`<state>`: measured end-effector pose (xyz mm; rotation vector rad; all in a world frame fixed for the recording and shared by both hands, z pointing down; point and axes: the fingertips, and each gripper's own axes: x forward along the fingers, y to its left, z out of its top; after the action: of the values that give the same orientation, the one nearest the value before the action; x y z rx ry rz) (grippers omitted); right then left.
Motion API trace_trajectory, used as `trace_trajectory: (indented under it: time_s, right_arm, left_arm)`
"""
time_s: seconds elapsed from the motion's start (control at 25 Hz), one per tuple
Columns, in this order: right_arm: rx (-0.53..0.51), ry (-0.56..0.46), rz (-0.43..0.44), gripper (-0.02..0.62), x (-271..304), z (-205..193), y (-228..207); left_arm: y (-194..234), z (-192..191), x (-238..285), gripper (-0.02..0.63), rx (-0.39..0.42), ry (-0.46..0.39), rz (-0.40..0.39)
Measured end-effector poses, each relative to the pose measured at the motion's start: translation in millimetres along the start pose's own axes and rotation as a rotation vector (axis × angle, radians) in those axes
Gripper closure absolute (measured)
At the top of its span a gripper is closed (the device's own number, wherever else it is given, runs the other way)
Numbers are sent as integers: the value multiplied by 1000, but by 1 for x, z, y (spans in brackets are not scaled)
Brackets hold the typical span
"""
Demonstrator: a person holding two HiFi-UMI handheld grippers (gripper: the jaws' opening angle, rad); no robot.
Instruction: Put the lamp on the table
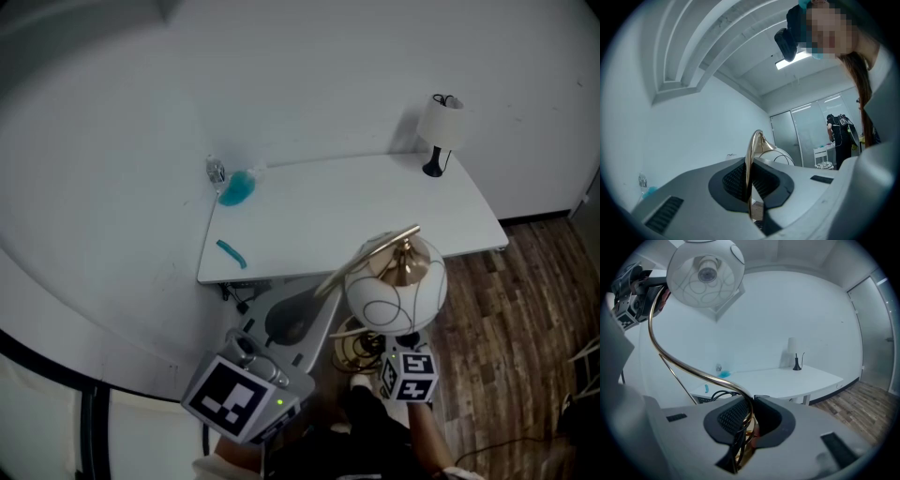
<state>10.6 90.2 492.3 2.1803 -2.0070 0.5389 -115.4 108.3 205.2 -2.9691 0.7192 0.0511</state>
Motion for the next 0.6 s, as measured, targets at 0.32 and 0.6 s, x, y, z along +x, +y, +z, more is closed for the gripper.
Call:
trace_trajectory:
  time_s: [0.32, 0.6]
  right_arm:
    - [-1, 8, 7, 546, 21, 7, -6]
    - [-4, 5, 10, 546, 36, 17, -18]
  left_arm:
    - [15, -3, 19, 600, -5, 2, 2]
    - [22, -3, 38, 600, -8, -4, 7]
